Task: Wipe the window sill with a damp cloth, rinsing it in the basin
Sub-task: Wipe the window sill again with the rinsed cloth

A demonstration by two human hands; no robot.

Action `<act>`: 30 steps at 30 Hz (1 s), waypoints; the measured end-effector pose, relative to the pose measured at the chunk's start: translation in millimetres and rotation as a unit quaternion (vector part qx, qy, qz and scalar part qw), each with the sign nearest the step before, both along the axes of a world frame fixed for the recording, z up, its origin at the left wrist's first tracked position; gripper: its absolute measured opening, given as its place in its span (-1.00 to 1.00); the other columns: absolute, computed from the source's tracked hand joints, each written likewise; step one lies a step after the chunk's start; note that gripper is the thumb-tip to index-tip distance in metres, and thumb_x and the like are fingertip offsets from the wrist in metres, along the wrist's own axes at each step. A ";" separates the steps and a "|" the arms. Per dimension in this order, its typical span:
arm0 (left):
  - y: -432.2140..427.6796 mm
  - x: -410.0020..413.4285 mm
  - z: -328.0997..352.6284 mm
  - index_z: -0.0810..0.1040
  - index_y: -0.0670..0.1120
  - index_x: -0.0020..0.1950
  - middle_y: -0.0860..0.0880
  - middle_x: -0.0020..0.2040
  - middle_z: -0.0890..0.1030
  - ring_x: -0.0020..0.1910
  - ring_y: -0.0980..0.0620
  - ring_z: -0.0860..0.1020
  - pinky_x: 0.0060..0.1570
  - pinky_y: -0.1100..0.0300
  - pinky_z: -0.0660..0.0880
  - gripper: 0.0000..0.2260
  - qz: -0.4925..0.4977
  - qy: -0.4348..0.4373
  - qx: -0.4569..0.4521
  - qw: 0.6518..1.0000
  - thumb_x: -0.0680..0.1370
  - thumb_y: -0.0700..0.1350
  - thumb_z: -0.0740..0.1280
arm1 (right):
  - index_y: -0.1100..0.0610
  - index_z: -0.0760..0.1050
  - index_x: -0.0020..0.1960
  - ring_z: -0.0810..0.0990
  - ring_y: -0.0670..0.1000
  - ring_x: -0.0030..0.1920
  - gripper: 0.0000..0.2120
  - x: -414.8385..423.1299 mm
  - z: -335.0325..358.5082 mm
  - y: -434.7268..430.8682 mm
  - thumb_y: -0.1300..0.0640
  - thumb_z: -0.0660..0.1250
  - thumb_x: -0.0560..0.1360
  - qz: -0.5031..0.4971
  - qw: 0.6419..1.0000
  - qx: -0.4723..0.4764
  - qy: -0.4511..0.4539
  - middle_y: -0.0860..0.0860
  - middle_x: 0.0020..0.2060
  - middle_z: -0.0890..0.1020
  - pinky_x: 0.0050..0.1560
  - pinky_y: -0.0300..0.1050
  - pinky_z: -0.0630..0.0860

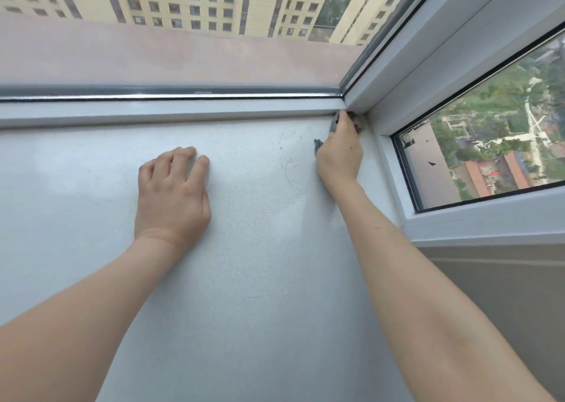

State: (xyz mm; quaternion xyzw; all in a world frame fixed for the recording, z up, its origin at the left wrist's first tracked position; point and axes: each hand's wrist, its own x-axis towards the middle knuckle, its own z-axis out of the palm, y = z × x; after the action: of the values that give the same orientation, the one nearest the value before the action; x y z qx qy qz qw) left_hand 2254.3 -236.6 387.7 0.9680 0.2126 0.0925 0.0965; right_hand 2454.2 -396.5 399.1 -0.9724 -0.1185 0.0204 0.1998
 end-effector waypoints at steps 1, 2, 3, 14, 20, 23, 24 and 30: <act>0.2 0.3 0.6 0.48 -0.18 0.12 -0.21 0.17 0.51 0.14 -0.21 0.41 0.09 -0.02 0.19 -0.67 0.001 0.001 0.001 1.000 0.39 -0.18 0.12 | 0.22 0.15 0.48 0.27 0.13 0.42 -0.47 -15.4 -1.9 6.4 0.27 0.13 0.51 0.054 0.999 0.001 0.005 0.14 0.42 0.31 0.39 0.00 0.24; 0.3 0.5 1.0 0.48 -0.18 0.12 -0.21 0.16 0.51 0.14 -0.20 0.41 0.09 -0.02 0.19 -0.67 0.001 0.001 0.002 1.000 0.39 -0.19 0.13 | 0.22 0.14 0.48 0.23 0.10 0.44 -0.46 -29.9 -3.4 10.9 0.29 0.13 0.51 0.120 0.993 -0.001 0.010 0.14 0.44 0.29 0.42 -0.04 0.20; 0.2 0.1 1.3 0.48 -0.18 0.12 -0.21 0.17 0.52 0.14 -0.20 0.41 0.09 -0.02 0.19 -0.67 0.001 0.001 0.001 1.000 0.40 -0.20 0.14 | 0.21 0.14 0.48 0.23 0.09 0.45 -0.45 -40.6 -3.4 12.4 0.29 0.16 0.51 0.180 0.984 -0.004 0.014 0.14 0.44 0.28 0.41 -0.08 0.18; 0.8 0.1 1.3 0.50 -0.18 0.10 -0.20 0.15 0.53 0.14 -0.22 0.45 0.08 0.00 0.20 -0.68 0.004 -0.004 -0.002 1.000 0.39 -0.20 0.13 | 0.23 0.15 0.48 0.22 0.12 0.44 -0.43 -17.7 -6.5 9.6 0.38 0.06 0.47 0.071 0.997 -0.014 -0.013 0.16 0.44 0.29 0.44 -0.04 0.16; 1.8 -0.7 3.1 0.51 -0.18 0.10 -0.20 0.14 0.55 0.14 -0.22 0.47 0.09 0.01 0.20 -0.63 0.002 -0.002 -0.019 1.000 0.38 -0.16 0.07 | 0.29 0.42 0.32 0.41 0.07 0.33 -0.43 -115.7 -5.7 6.8 0.33 0.01 0.34 0.362 0.930 0.053 -0.013 0.16 0.27 0.51 0.38 -0.16 0.17; 2.8 -1.7 3.5 0.52 -0.19 0.07 -0.19 0.12 0.56 0.14 -0.22 0.49 0.11 0.02 0.19 -0.61 -0.005 -0.022 -0.043 0.999 0.35 -0.17 0.05 | 0.26 0.44 0.31 0.38 -0.02 0.31 -0.44 -140.7 4.3 -29.1 0.34 0.03 0.35 0.433 0.897 0.081 0.035 0.09 0.25 0.53 0.38 -0.25 0.22; 2.8 -2.4 3.5 0.52 -0.19 0.06 -0.19 0.11 0.57 0.14 -0.22 0.50 0.11 0.04 0.19 -0.61 -0.008 -0.034 -0.051 0.998 0.34 -0.18 0.05 | 0.21 0.43 0.31 0.41 -0.08 0.29 -0.49 -144.6 9.8 -39.2 0.34 0.05 0.39 0.412 0.902 0.111 0.064 0.02 0.24 0.54 0.35 -0.33 0.24; 6.9 -5.1 5.5 0.50 -0.28 0.06 -0.23 -0.03 0.56 -0.03 -0.23 0.48 0.01 0.08 0.30 -0.62 0.049 -0.174 -0.152 0.972 0.37 -0.24 0.02 | 0.20 0.32 0.39 0.45 -0.02 0.23 -0.63 -72.7 20.8 -38.5 0.30 0.03 0.60 -0.041 0.975 0.219 0.008 0.06 0.24 0.51 0.10 -0.44 0.26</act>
State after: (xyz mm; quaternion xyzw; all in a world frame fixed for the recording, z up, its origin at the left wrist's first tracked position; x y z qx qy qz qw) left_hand 2249.2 -229.6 393.2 0.8992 0.2515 0.2309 0.2735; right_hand 2381.5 -435.1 419.9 -0.9089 -0.0788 -0.0069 0.4095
